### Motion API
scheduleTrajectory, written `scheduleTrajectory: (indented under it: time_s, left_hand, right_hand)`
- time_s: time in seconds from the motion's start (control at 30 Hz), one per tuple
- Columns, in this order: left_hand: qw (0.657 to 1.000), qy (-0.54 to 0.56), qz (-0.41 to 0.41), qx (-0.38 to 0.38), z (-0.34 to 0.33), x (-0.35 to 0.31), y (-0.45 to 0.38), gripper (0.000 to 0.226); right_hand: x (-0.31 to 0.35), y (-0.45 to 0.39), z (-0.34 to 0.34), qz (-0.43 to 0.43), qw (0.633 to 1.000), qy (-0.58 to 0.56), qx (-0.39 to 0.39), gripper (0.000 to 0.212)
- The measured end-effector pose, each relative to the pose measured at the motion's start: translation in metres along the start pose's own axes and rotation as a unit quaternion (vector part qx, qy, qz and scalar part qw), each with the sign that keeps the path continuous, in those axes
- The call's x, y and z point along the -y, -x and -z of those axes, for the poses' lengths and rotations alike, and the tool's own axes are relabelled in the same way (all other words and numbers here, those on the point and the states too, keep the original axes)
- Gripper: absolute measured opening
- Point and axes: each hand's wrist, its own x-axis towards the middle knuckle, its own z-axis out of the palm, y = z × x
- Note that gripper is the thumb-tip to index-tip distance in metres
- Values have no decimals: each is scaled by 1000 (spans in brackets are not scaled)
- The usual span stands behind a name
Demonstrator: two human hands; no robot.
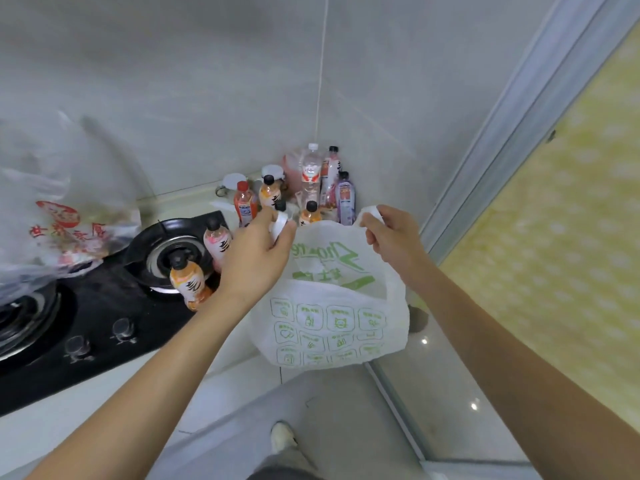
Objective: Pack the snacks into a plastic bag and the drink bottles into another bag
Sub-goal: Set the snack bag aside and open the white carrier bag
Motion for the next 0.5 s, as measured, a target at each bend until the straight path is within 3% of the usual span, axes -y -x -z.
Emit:
scheduleTrajectory:
  time_s: [0.23, 0.4, 0.5]
  left_hand:
    - [1000, -19, 11, -16, -17, -15, -51, 26]
    - [993, -94, -12, -72, -33, -15, -65, 29]
    - [985, -144, -25, -87, -48, -4, -69, 23]
  right_hand:
    - [3, -73, 11, 67, 997, 30, 15, 29]
    - [-26, -98, 16, 135, 987, 86, 5, 34]
    - [-55, -109, 20, 154, 980, 126, 17, 20]
